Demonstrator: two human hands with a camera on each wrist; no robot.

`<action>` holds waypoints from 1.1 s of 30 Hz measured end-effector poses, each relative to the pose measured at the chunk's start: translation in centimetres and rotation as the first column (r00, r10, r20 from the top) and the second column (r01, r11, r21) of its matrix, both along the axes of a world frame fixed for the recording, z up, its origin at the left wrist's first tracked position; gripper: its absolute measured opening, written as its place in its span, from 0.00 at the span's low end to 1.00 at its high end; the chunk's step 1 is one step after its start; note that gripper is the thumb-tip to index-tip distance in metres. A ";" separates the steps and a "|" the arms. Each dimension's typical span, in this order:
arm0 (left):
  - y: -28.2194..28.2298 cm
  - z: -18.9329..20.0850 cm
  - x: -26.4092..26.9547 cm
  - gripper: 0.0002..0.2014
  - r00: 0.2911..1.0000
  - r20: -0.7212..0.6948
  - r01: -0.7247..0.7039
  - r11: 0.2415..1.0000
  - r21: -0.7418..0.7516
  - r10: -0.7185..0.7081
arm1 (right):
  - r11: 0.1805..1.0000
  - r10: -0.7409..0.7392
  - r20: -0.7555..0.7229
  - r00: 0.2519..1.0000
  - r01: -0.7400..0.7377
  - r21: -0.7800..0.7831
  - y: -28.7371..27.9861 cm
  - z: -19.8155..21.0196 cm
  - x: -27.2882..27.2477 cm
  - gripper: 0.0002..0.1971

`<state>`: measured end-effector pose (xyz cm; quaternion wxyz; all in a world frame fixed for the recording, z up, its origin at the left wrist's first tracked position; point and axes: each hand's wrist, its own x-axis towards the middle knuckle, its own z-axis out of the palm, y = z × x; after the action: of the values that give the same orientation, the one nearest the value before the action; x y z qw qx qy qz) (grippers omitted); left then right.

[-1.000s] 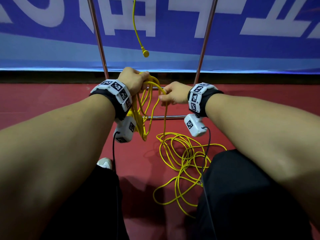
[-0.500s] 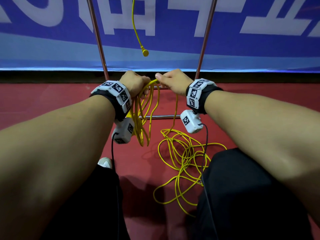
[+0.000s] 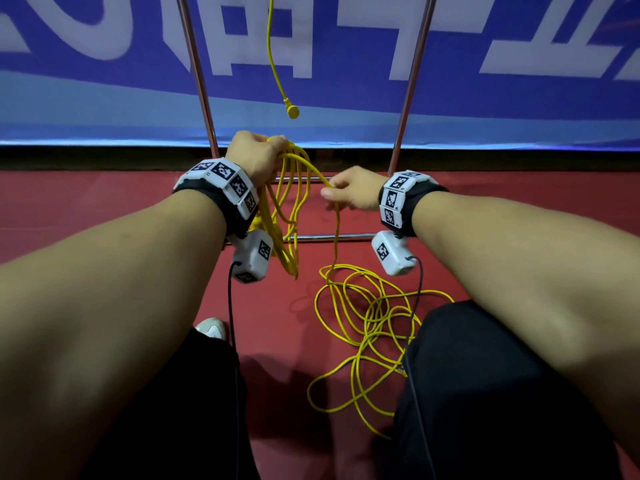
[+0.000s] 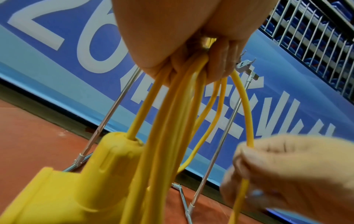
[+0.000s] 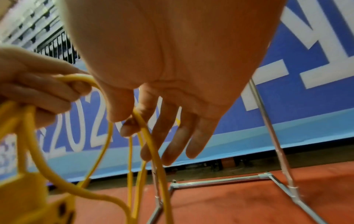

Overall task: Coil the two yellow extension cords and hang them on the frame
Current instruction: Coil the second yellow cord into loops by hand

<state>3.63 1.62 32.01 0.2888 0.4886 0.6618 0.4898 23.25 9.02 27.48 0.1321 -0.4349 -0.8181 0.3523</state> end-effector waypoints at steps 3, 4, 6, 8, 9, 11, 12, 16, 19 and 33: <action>-0.1 -0.2 -0.5 0.15 1.000 0.011 -0.011 1.000 0.002 0.011 | 0.988 -0.061 -0.040 0.997 0.055 -0.144 -0.1 -0.6 1.0 0.20; -0.1 -0.2 -0.5 0.15 1.000 0.018 -0.016 1.000 -0.003 0.016 | 0.986 -0.095 -0.049 0.994 0.087 -0.143 0.0 -0.5 1.2 0.22; -0.1 -0.3 -0.7 0.14 0.999 0.046 -0.022 1.000 0.000 0.022 | 0.982 -0.184 -0.085 0.979 0.178 -0.068 0.5 0.1 1.3 0.24; 0.0 -0.4 -0.8 0.14 0.998 0.060 -0.026 1.000 -0.007 0.027 | 0.963 -0.264 -0.177 0.948 0.271 0.013 1.1 0.8 1.5 0.24; 0.1 -0.5 -0.9 0.15 0.998 0.055 -0.027 1.000 -0.013 0.028 | 0.948 -0.288 -0.217 0.933 0.309 0.070 1.3 1.1 1.6 0.22; 0.2 -0.6 -0.9 0.16 0.999 0.044 -0.026 1.000 -0.015 0.026 | 0.899 -0.332 -0.237 0.913 0.382 0.213 1.6 1.3 1.7 0.16; 0.2 -0.6 -0.9 0.17 0.999 0.044 -0.020 1.000 -0.012 0.020 | 0.867 -0.361 -0.216 0.907 0.412 0.280 1.6 1.3 1.7 0.15; 0.2 -0.6 -0.6 0.23 1.000 -0.007 0.012 1.000 0.001 -0.012 | 0.798 -0.408 -0.073 0.910 0.394 0.456 1.3 1.4 0.8 0.13; 0.1 -0.8 -0.5 0.22 0.999 -0.035 0.012 0.999 0.038 -0.011 | 0.823 -0.330 0.035 0.943 0.269 0.499 0.6 1.6 -0.1 0.14; 0.3 -1.0 0.1 0.16 0.991 -0.127 0.031 1.000 -0.004 -0.031 | 0.945 0.083 -0.415 0.906 0.061 0.322 -2.5 3.6 -5.4 0.06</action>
<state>3.71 1.90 31.04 0.2539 0.5288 0.6716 0.4526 17.87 6.48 31.05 0.3745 -0.3155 -0.8195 0.2977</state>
